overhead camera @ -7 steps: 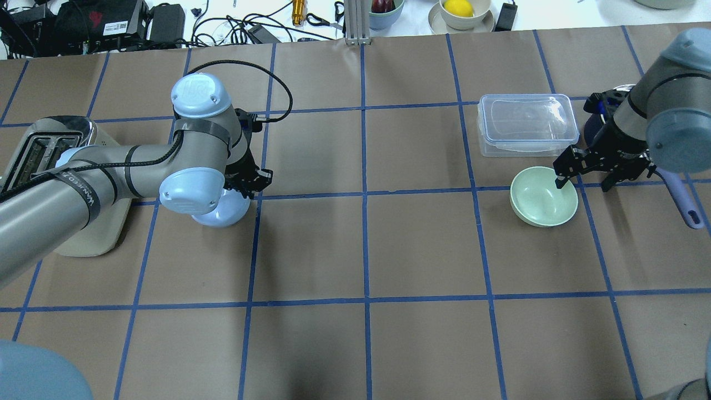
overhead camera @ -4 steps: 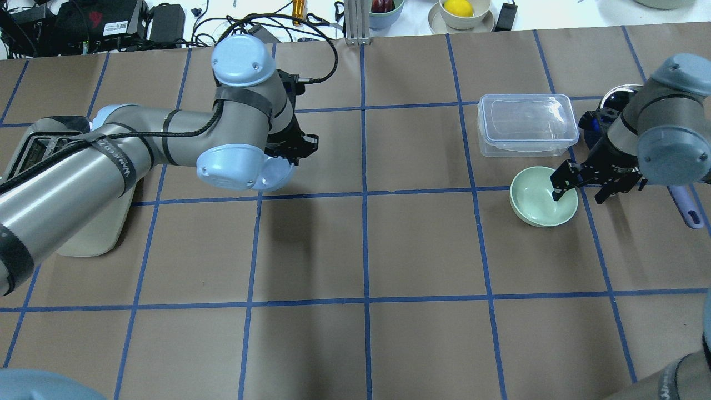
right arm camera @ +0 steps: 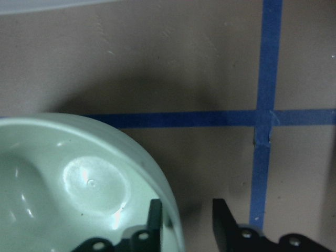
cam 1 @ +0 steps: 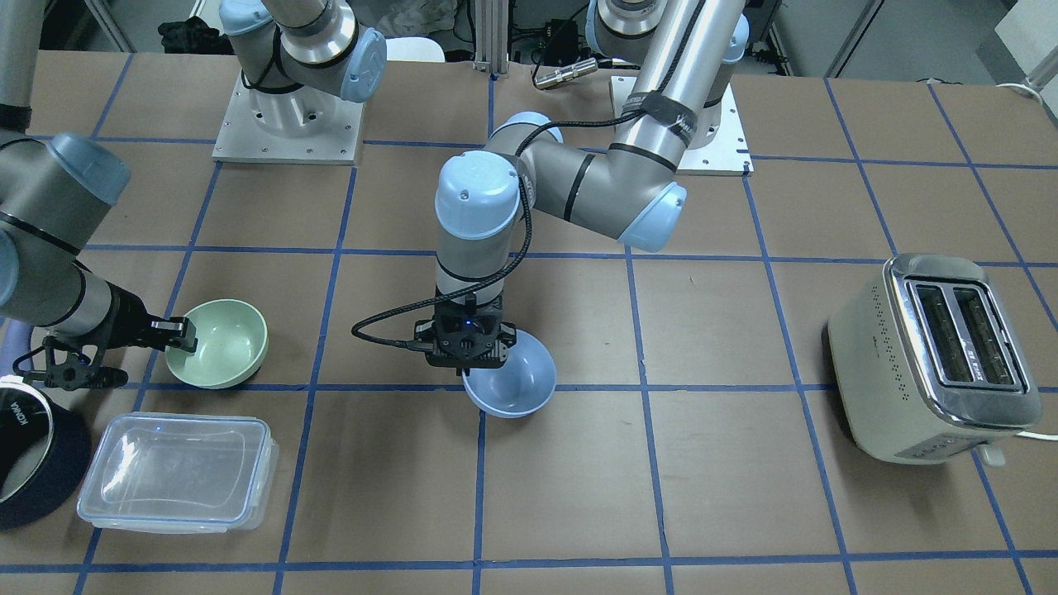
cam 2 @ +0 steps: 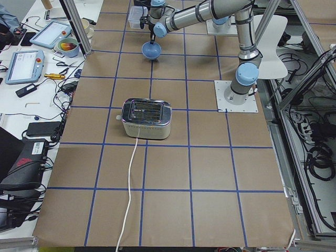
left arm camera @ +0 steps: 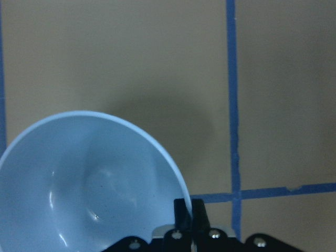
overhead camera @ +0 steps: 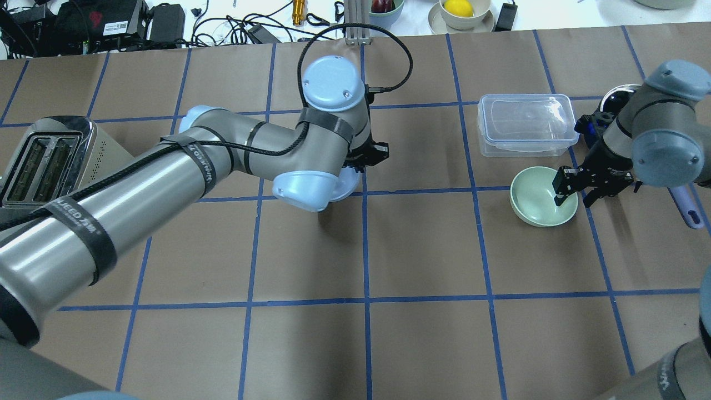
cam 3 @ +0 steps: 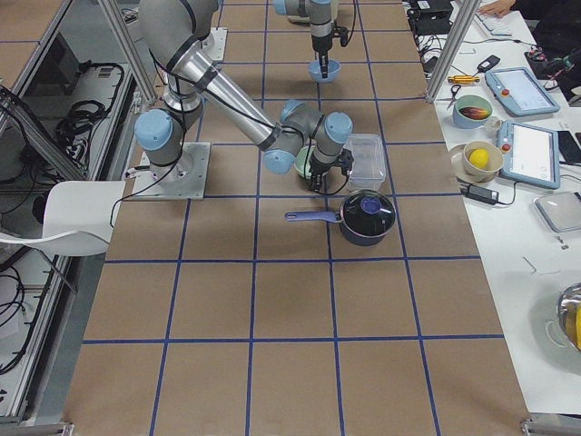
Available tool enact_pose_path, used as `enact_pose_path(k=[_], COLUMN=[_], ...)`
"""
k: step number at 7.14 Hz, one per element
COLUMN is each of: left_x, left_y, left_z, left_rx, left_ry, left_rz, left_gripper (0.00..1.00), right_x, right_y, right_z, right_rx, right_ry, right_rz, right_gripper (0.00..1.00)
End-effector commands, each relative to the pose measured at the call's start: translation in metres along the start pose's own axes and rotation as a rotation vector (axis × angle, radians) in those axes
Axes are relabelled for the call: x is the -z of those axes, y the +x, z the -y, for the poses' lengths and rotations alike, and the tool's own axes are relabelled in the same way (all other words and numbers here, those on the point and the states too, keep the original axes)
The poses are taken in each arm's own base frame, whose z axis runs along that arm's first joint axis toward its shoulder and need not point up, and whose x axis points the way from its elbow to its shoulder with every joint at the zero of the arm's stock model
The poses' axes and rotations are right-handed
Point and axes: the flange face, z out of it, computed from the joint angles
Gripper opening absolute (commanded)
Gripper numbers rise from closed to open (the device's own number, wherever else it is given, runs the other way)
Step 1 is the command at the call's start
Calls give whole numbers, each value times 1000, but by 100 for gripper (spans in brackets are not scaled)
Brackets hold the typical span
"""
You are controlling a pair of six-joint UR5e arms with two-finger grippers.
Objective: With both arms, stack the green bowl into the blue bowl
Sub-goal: 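Lift blue bowl toward table center while right gripper grasps green bowl rim, then set the blue bowl down at table center while the right gripper lifts the green bowl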
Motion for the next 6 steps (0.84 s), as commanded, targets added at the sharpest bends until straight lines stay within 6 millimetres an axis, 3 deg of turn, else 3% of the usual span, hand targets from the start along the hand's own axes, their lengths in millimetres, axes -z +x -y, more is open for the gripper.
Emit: enact_pose_path(k=[1,2,3,4,5,6], left_x=[-23,5,47,69,95,114], left_y=[28,33,22,-12,-52,-108], left_z=[-17,-7,19,51,71,84], left_rx=[-20,-23,-6,5,-57,-98], left_ry=[-16,32,42,21,-4,-70], left_rz=[8,-15,-18,-8,1,35], left_gripper=[38,99,100,100,100,100], right_x=[1,4,16,41,71,101], right_y=[0,0,0,-1,-5,-10], right_z=[0,1,2,12,19,25], right_rx=[3,0,-1,6,9,5], right_ry=[-4,3,-9,-32,-69,-91], right_rz=[-2,-3,4,11,49,89], right_gripper=[0,0,0,0,0,0])
